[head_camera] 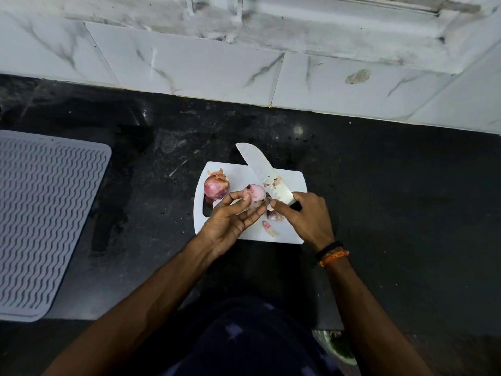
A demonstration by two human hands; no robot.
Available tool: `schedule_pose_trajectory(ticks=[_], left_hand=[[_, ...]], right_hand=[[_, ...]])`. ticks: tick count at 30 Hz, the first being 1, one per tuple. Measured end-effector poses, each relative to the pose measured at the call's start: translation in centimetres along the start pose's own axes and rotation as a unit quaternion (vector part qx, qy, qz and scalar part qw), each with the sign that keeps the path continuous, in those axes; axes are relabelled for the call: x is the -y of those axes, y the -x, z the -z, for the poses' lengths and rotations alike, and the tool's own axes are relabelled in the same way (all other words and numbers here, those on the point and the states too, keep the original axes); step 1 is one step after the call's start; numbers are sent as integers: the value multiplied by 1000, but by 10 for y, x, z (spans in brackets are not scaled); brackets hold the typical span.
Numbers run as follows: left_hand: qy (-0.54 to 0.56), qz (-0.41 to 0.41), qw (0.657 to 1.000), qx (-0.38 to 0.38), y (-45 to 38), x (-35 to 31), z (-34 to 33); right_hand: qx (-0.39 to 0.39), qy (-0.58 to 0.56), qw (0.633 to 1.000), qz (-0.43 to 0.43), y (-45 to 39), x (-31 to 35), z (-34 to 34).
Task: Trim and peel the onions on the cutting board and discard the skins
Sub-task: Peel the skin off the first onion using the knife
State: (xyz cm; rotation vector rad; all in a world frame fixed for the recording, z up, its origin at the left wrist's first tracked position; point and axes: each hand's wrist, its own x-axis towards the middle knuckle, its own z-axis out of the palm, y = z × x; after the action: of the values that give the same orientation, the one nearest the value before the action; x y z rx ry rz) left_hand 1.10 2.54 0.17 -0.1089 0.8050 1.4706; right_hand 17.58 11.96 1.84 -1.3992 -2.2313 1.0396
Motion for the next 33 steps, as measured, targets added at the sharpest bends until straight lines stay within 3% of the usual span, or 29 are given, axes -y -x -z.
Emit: schedule_pose_trajectory(ticks=[13,28,33], left_hand=[[-186,-118,975,-28,1,0,5],[-210,-136,968,5,7,0,5],[-180,-124,976,0,7,-2,4]], right_hand=[[11,81,997,11,-3,3,-6],[-26,138,990,27,-5,12,-10],[-36,110,993,35,-2,15,-8]])
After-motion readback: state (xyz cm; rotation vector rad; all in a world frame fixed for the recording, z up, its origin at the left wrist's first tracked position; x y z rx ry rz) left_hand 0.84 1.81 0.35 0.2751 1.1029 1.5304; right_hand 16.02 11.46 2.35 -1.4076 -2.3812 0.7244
